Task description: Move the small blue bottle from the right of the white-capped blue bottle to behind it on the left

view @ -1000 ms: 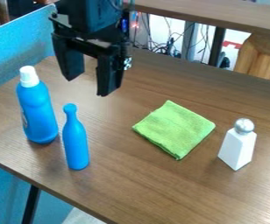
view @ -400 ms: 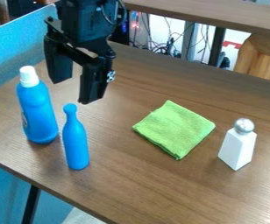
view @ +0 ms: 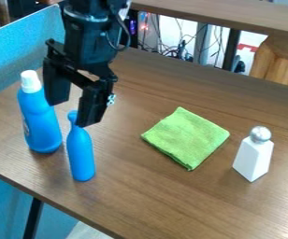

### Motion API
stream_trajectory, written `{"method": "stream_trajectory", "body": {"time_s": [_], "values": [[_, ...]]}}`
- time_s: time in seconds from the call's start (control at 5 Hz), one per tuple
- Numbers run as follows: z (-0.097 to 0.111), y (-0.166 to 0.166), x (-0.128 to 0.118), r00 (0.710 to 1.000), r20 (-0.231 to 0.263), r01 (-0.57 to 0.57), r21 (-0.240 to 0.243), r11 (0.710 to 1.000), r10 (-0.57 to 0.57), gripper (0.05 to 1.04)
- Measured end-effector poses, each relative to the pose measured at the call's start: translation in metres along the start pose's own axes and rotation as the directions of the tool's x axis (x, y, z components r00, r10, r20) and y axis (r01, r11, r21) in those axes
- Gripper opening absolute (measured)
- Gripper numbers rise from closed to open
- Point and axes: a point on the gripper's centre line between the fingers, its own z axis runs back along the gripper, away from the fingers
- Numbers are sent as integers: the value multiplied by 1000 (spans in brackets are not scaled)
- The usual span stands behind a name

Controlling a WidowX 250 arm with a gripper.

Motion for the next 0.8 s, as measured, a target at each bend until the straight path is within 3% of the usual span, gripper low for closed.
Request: {"method": "stream_trajectory", "body": {"time_s": [0.8], "values": [[-20, 15, 6, 998, -69, -14, 8, 1000, 15, 1001]]}}
